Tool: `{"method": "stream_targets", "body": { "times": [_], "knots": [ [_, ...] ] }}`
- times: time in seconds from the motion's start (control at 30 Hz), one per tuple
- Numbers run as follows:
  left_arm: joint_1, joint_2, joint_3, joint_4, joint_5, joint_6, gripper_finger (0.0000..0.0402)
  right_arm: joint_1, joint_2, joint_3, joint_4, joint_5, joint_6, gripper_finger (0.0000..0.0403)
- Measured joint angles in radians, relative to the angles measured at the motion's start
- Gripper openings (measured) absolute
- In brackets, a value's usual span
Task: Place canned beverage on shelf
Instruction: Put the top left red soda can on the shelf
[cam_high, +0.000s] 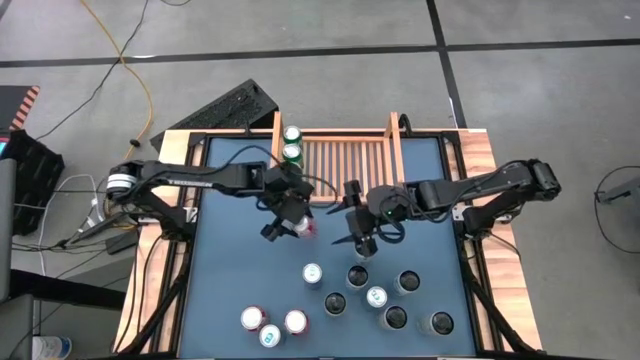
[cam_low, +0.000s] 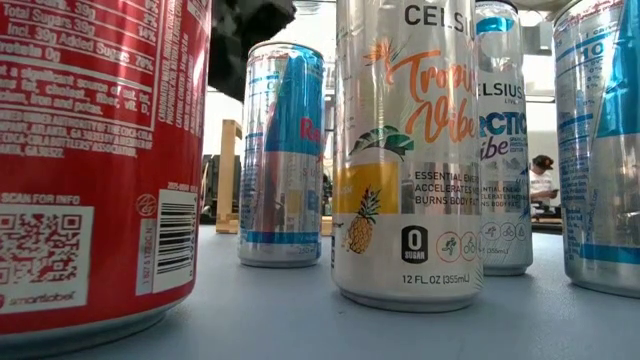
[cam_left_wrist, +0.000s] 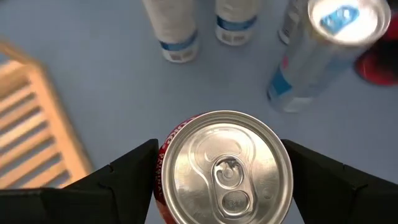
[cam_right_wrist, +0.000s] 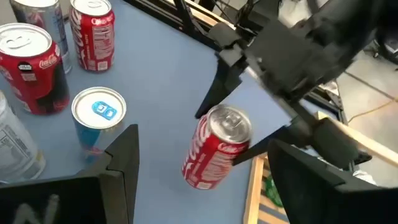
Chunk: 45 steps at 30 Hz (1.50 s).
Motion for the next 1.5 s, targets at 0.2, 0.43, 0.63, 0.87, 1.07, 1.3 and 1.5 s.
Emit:
{"method": "stream_targets", "body": {
  "times": [0.2,0.43,0.63,0.87,1.07,1.3,1.5],
  "knots": [
    [0.026,0.076,0.0,-0.012,0.031,0.055,0.0291,0.0,-0.001,0.0,-0.008,0.0,0.008,0.0271],
    [0.019,0.095,0.0,-0.017,-0.016,0.051,0.0306,0.003,-0.001,0.0,-0.017,0.0,0.008,0.0271],
    [0.006,0.094,0.0,-0.027,-0.083,0.039,0.0329,0.0,-0.002,0.0,-0.047,-0.001,0.011,0.0271],
    [0.004,0.094,0.046,-0.042,-0.107,-0.022,0.0333,-0.009,-0.002,0.0,-0.069,-0.006,0.034,0.0271],
    [0.004,0.094,0.204,-0.205,-0.079,-0.082,0.0333,-0.027,-0.002,0.0,-0.076,-0.006,0.037,0.0271],
    [0.005,0.093,0.468,-0.614,-0.089,-0.184,0.0334,-0.077,0.029,0.005,0.011,-0.006,0.009,0.0271],
    [0.001,0.068,0.631,-0.88,-0.124,-0.319,0.0334,-0.121,0.178,0.16,-0.075,-0.009,-0.024,0.0271]
  ]
}}
